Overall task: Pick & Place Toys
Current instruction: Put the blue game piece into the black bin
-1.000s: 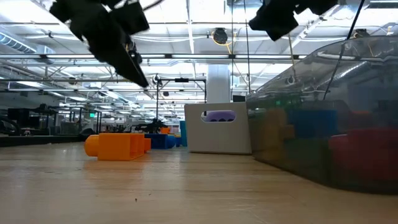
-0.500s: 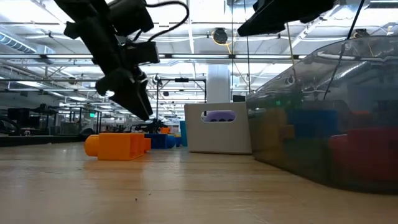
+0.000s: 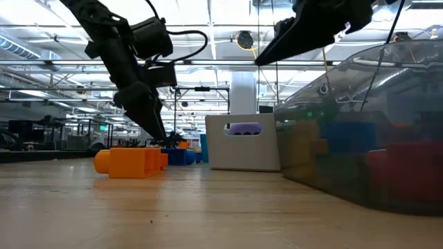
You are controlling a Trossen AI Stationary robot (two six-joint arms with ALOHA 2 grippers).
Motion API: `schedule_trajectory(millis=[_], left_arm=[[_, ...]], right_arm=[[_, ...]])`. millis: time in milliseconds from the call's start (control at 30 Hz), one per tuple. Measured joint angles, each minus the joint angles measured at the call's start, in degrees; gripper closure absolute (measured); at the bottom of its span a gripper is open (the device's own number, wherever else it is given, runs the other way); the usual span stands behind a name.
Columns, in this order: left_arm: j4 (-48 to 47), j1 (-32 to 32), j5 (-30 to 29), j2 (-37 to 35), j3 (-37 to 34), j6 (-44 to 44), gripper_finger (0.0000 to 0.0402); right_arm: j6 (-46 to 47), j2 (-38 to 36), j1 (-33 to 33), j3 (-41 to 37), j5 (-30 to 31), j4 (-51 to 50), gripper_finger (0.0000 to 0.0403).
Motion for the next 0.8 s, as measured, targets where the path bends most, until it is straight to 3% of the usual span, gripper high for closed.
schedule_trajectory(millis=[567,800], left_arm=[[8.5,-1.5,0.8,10.1,-0.1,-8.6,0.0133],[9.2,-2.5,-1.9,10.0,-0.1,-13.1,0.0211]], right_arm=[[-5.4,0.0,-4.5,-0.3,-0.1,-5.0,0.0204],[-6.9,0.0,-4.7,-0.5,-0.1,-4.4,0.0204]])
